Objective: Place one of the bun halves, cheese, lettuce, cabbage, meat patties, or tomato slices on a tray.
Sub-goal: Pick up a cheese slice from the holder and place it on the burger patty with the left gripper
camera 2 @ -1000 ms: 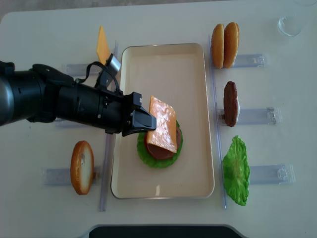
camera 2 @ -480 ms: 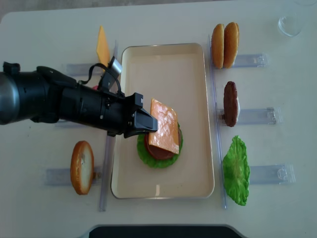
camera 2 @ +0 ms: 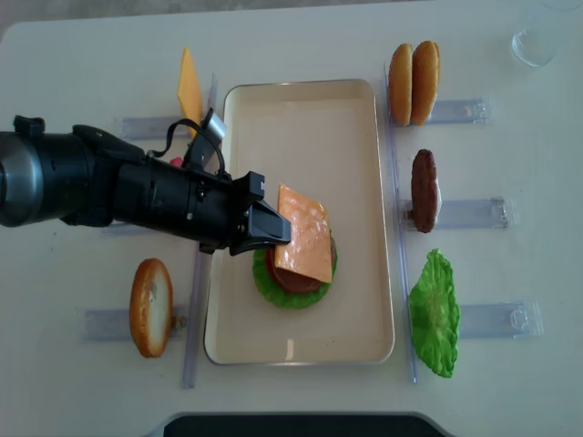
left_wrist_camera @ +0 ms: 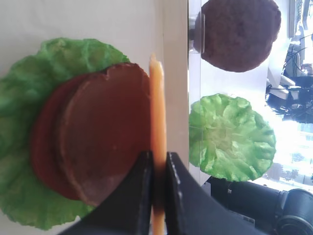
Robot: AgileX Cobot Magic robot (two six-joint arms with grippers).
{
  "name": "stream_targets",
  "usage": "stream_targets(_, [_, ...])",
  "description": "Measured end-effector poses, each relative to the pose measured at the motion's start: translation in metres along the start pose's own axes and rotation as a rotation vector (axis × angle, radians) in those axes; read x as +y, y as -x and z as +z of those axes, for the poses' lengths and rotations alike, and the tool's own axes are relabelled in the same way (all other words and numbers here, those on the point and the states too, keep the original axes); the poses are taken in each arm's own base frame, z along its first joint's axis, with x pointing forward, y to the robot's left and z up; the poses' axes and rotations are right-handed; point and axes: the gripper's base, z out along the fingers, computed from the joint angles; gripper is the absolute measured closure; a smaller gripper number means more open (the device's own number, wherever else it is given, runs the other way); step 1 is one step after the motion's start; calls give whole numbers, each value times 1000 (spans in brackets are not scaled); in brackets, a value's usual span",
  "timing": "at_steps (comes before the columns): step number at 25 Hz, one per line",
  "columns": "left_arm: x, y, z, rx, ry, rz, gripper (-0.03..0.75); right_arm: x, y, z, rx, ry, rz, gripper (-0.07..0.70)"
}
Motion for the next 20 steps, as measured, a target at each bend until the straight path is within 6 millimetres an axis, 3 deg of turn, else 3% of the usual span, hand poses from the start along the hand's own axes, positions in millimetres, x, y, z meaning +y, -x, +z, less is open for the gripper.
stream_targets(9, [0,0,0,1,0,-4,666,0,0,0,0,0,0,117])
stream_targets(20, [0,0,0,-1,2,-40,493,0,0,0,0,0,0,117])
